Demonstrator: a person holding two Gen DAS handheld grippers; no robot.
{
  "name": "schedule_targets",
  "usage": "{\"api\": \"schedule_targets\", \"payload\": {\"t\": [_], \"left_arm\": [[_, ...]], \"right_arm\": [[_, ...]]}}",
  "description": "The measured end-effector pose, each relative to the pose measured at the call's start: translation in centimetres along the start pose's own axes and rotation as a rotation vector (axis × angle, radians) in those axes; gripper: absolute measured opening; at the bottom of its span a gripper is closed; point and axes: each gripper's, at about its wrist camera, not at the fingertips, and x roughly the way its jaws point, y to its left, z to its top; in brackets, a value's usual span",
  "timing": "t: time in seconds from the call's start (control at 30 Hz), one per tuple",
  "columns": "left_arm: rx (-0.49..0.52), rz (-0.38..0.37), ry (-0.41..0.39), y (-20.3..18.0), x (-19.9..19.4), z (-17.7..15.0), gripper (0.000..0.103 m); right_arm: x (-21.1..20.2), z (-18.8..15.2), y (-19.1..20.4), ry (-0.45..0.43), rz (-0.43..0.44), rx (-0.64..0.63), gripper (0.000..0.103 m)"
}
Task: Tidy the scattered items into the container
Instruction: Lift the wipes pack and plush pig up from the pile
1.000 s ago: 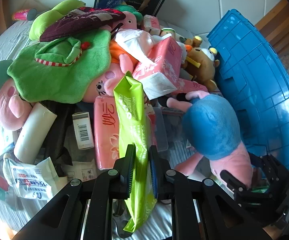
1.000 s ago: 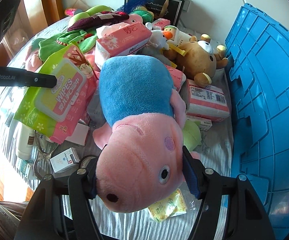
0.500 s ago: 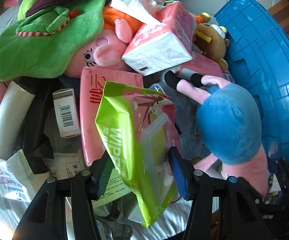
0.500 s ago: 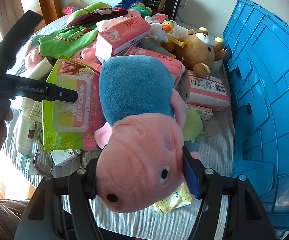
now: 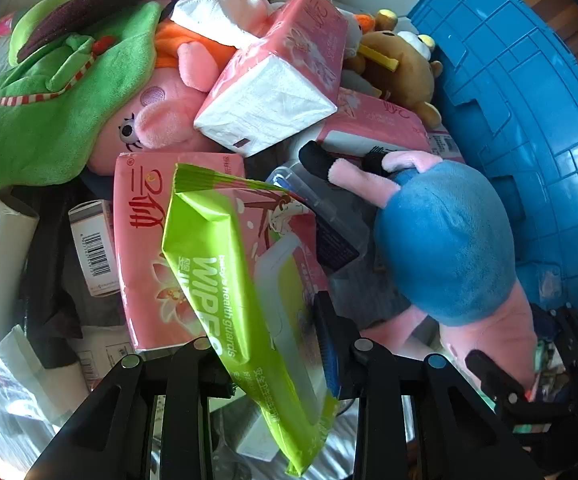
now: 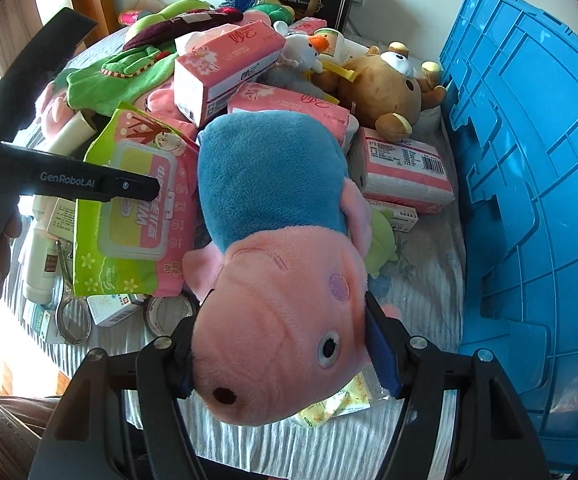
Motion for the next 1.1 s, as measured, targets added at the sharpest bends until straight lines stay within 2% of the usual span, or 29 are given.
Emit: {"api": "schedule_targets", "payload": {"t": [0.23,0.43,0.63,0.9,1.1], "left_arm": [[-0.025,-0.014,-0.036,1.0,-2.6,-0.9,0.026],[-0.009,0.004,-0.07,1.5,-4.8,-1.1,0.026],[0.0,-0.013,-0.108,2.1,-7.5,-1.0,0.026],[0.021,-0.022,-0.138,1.5,-10.0,-0.8,0.026],[0.046,-0.003,-0.178,0.2,-11.9,-0.7,0.026]], "right_arm": [[-0.8,0.8,0.1,-0.024,-0.014,-0.005,0.065],[-1.7,1.3,0.9,-0.04,-0.028,-0.001,0.065],[-3.9,1.6,1.6,-0.077,-0.05,0.028,0.065],[-6.4,1.7,1.4,-0.102,-0.091,0.064,0.065],[-8.1,2.0,0.7,-0.134,-0.088,0.072,0.065]]}}
